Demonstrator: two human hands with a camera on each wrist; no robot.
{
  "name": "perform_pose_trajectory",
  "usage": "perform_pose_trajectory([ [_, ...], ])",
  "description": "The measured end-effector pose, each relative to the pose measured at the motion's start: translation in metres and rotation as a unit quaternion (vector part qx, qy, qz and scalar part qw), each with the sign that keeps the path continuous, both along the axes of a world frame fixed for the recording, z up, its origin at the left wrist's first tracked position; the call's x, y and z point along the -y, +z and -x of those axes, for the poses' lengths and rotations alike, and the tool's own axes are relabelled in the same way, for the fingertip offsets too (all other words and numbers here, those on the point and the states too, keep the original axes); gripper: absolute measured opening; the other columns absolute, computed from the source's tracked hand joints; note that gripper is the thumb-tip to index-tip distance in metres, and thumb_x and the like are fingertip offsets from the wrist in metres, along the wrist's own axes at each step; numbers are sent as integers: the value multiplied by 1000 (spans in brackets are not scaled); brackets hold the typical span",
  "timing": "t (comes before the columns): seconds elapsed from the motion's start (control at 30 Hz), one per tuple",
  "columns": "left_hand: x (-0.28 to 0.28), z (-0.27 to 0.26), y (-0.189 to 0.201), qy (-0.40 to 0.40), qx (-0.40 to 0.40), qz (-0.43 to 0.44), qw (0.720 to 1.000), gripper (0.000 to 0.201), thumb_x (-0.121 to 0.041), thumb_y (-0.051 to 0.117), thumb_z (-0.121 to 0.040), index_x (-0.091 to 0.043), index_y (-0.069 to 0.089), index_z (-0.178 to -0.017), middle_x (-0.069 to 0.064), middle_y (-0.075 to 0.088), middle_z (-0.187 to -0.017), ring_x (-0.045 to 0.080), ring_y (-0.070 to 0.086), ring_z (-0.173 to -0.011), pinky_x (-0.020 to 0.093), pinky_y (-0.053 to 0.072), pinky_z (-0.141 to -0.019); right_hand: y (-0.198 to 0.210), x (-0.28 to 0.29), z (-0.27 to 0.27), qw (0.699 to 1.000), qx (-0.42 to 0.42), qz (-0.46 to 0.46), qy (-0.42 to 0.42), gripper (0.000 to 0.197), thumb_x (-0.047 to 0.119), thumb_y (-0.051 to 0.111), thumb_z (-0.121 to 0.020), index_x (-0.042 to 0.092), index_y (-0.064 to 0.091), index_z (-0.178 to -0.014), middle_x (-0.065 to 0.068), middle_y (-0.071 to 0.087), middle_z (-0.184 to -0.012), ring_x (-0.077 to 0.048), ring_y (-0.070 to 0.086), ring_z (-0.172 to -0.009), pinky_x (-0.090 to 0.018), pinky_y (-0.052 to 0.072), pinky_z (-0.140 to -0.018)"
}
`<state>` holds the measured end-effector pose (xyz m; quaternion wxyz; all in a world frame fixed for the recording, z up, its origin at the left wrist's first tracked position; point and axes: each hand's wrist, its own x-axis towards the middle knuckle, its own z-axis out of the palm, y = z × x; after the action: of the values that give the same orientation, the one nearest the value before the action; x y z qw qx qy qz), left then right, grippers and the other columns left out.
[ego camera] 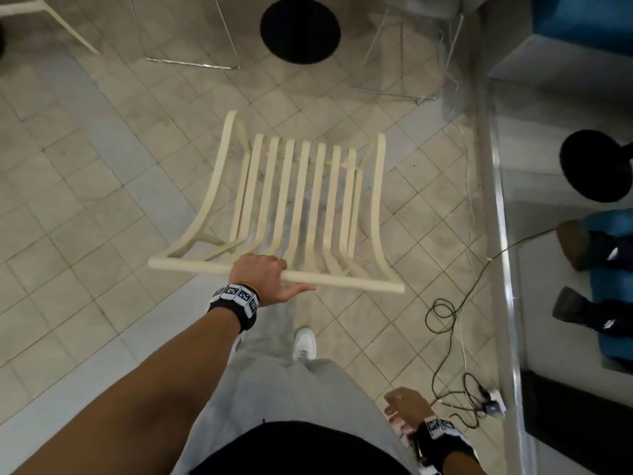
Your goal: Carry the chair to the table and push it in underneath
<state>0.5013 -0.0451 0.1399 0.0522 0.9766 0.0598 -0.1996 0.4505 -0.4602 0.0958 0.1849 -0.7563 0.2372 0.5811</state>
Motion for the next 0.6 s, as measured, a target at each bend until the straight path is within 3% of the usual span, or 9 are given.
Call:
perform_pose_trajectory([
  [0.13,-28,-41,0,-11,16,4,1000,95,-104,15,-69,-26,68,-72,-8,67,-63,17,62,-54,31,54,-60,1,-38,-42,998,35,-22,-43,19,23,58,-95,9,67,-104,-14,77,-94,-23,67,-69,-28,47,-62],
  [0.3,-70,-101,5,-25,19,17,999,92,-103,19,-70,-24,66,-68,-8,63,-59,16,61,-52,27,39,-53,3,-72,-84,997,39,-26,-64,23,23,59,-96,4,64,-109,-10,72,-84,-22,63,-65,-25,44,-56],
  [0.53,-115,-180,11,-27,19,16,999,90,-102,19,-71,-23,60,-63,-6,58,-56,14,52,-46,27,37,-51,-2,-116,-126,992,66,-15,-107,21,27,57,-96,10,66,-103,-10,74,-92,-27,69,-78,-43,58,-81],
  [0.6,-127,-203,7,-25,13,14,1000,93,-104,15,-69,-23,61,-62,-5,60,-55,17,56,-48,28,45,-54,-3,-125,-139,992,65,-12,-109,19,27,58,-95,11,67,-101,-9,73,-91,-28,71,-81,-46,58,-85],
])
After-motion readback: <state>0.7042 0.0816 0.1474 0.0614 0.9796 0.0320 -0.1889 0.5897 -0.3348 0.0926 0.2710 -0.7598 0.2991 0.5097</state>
